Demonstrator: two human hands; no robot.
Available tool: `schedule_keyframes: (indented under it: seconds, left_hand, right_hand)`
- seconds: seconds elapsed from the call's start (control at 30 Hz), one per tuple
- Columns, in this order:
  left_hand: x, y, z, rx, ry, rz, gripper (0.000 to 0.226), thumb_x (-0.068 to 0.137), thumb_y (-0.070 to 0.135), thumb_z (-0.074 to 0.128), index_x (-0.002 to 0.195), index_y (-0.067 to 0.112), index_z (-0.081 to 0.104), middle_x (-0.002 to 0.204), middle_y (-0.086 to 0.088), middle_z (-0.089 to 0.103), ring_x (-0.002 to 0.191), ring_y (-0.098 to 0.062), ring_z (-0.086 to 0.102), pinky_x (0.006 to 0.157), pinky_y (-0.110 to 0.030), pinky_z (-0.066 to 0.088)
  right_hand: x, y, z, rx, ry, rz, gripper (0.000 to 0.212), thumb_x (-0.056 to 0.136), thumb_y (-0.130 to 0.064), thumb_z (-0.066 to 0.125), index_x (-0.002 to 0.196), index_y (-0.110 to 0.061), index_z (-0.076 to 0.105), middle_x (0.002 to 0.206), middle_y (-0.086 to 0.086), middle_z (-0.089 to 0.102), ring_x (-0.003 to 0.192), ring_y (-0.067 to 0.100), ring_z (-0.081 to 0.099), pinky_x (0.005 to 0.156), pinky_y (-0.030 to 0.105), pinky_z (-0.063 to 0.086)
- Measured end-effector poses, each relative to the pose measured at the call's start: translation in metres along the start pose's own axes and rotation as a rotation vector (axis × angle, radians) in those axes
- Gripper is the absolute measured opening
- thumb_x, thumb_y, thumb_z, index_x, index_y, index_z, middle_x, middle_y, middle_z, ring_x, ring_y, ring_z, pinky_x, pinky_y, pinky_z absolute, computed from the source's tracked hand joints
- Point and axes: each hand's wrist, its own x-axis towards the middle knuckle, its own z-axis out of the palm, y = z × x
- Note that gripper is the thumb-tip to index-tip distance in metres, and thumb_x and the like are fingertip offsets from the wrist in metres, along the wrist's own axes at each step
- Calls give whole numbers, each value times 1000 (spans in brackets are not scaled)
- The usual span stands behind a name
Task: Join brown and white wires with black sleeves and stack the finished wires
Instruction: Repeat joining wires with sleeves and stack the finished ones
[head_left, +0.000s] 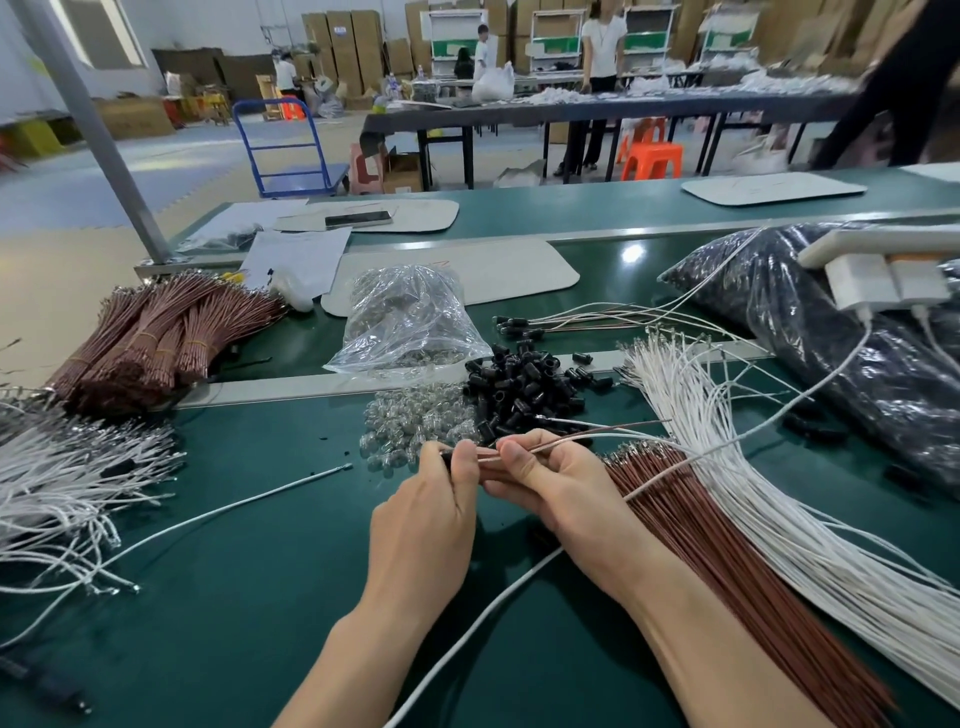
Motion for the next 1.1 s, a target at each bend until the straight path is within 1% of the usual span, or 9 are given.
schedule_keyframes:
  seconds: [0.1, 0.3, 0.53, 0.63, 0.73, 0.87, 0.97, 1.03, 1.1]
  left_hand:
    - [4, 1, -2, -296, 110, -33, 40, 103, 62, 23, 88, 33, 47, 72, 12, 66, 56, -6, 57, 57, -34, 43]
    - [24, -19, -32, -996, 290, -387, 32, 106, 42, 47, 90, 16, 57, 68, 5, 63, 49, -7, 50, 43, -19, 42]
    - [32, -13, -38, -1316, 67, -420, 16, 89, 31, 67, 89, 19, 78, 80, 2, 73, 53, -6, 58, 46, -18, 49]
    - [53, 4, -39, -1219, -67, -309, 26, 84, 28, 67, 106, 16, 73, 94, -2, 77, 63, -9, 65, 53, -21, 55]
    - [91, 28, -36, -798, -84, -112, 19, 94, 29, 63, 110, 19, 67, 100, 2, 77, 78, -8, 70, 71, -27, 57]
    - [154, 52, -21, -287, 31, 156, 10, 100, 33, 62, 106, 25, 64, 94, 16, 69, 85, 6, 63, 71, -9, 46]
    - [200, 63, 8, -116, 55, 180, 16, 100, 30, 62, 109, 18, 68, 99, 5, 70, 93, -12, 65, 83, -25, 50]
    - [223, 65, 34, 5, 16, 144, 23, 102, 32, 60, 112, 14, 68, 106, -2, 72, 98, -20, 65, 92, -38, 52]
    - [237, 62, 60, 140, -65, 104, 27, 103, 34, 57, 115, 12, 67, 110, -5, 72, 100, -22, 66, 90, -37, 52]
  right_hand:
    - [0, -5, 10, 16, 40, -65, 22, 90, -26, 67, 102, -7, 64, 109, 16, 75, 102, 27, 73, 77, 22, 58]
    - [-13, -30, 10, 11, 204, -223, 29, 84, -29, 73, 104, -8, 72, 101, 13, 77, 92, 24, 75, 73, 22, 59]
    - [-18, -60, -1, -77, 325, -344, 21, 89, -27, 69, 102, -12, 75, 94, 11, 78, 86, 24, 76, 70, 23, 60]
    - [-10, -98, -23, -127, 259, -366, 26, 89, -33, 66, 102, -13, 75, 97, 12, 78, 88, 25, 76, 70, 23, 60]
    - [12, -140, -52, -121, 172, -320, 28, 92, -29, 60, 107, -7, 70, 100, 15, 77, 90, 25, 75, 73, 25, 60]
    - [64, -182, -86, -81, 233, -183, 23, 106, -19, 45, 108, -2, 60, 94, 16, 75, 84, 24, 74, 71, 29, 61]
    - [100, -201, -108, -156, 278, -41, 26, 108, -22, 41, 120, -1, 52, 109, 22, 67, 91, 26, 72, 75, 31, 63]
    - [115, -204, -120, -515, 311, 185, 42, 107, -26, 46, 139, 1, 42, 127, 28, 60, 102, 31, 69, 80, 32, 62]
    - [123, -196, -122, -1115, 319, 319, 39, 106, -30, 46, 133, -2, 49, 125, 25, 63, 99, 28, 69, 85, 37, 60]
